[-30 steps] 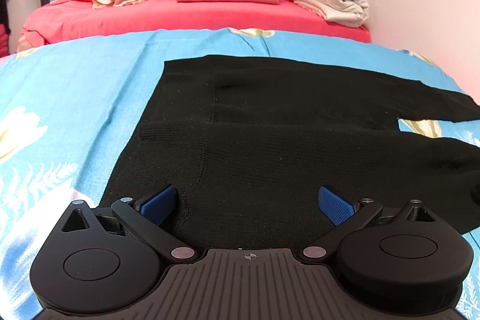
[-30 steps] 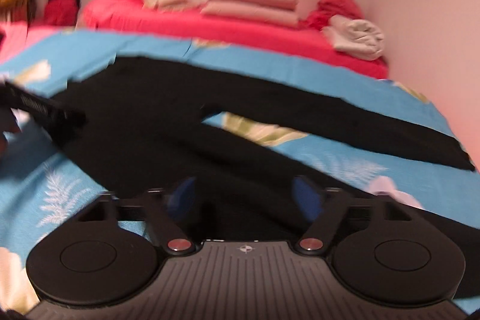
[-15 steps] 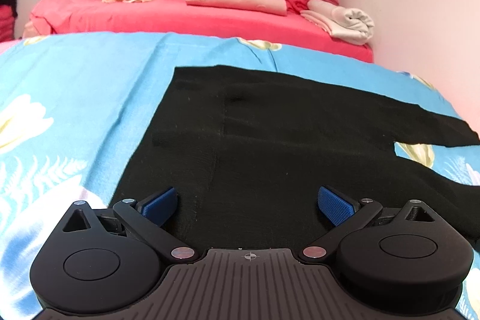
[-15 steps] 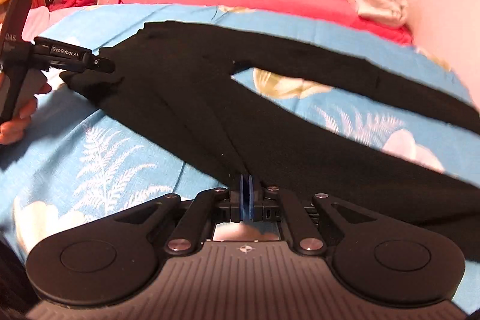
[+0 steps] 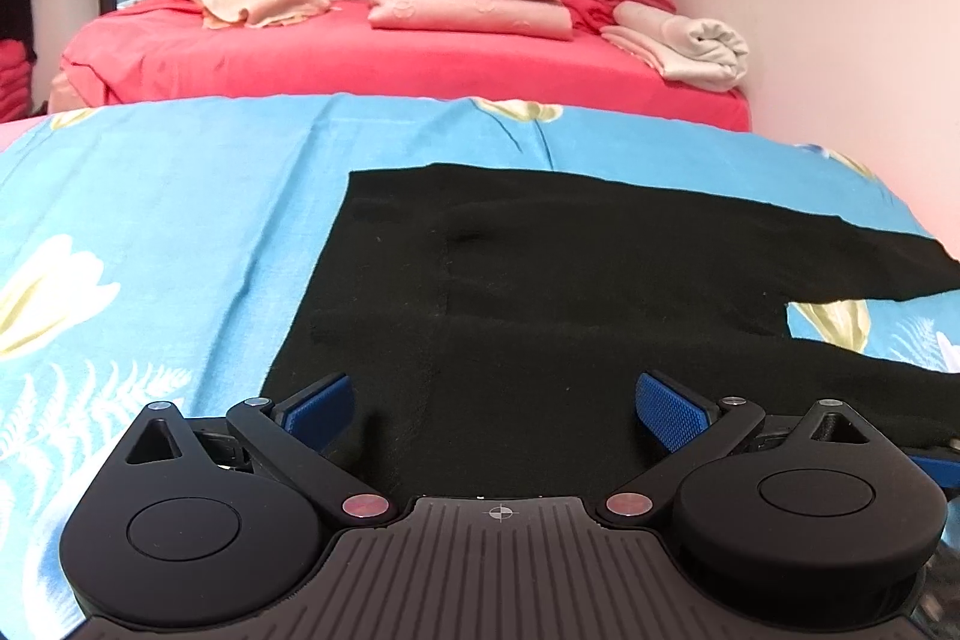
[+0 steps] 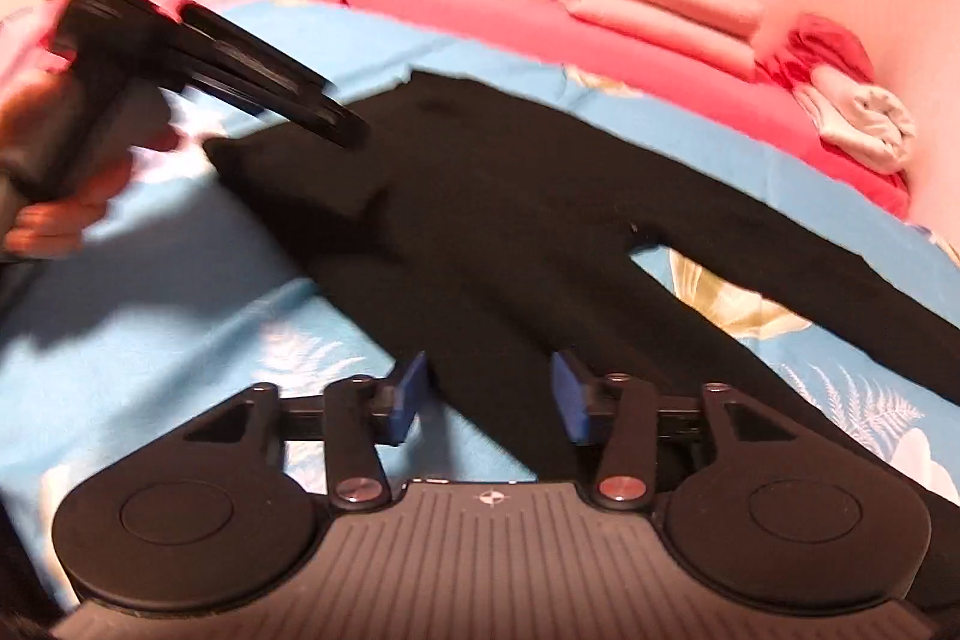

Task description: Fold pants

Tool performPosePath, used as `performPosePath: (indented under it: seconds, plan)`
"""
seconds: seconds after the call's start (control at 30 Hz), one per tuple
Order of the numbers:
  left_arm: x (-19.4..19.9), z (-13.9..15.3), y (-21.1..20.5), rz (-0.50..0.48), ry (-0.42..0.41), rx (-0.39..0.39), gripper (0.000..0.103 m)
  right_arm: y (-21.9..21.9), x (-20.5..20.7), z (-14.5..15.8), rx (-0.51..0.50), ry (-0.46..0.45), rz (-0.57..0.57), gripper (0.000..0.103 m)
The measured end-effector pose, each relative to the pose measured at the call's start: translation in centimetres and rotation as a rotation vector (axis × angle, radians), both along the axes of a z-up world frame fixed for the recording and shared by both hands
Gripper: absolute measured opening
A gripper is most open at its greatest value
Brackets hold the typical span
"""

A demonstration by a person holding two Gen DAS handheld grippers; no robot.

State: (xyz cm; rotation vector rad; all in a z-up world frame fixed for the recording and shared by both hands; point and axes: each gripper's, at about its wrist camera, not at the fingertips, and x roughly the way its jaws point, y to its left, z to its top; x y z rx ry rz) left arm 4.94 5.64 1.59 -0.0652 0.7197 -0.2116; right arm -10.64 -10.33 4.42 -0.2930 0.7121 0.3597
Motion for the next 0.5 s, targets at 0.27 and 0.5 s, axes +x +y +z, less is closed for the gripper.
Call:
performPosePath:
  seconds: [0.27, 0.5]
  plan:
    - [1.4, -1.9, -0.5, -0.03, 0.134, 0.104, 0.103, -0.7, -0.3, 1.2, 0.206, 0.158, 0.009, 0.006]
    - [1.6, -1.4, 0.5, -0.004, 0.159, 0.071, 0.103, -0.1, -3.0, 1.5, 0.093, 0.045, 0.047, 0.015]
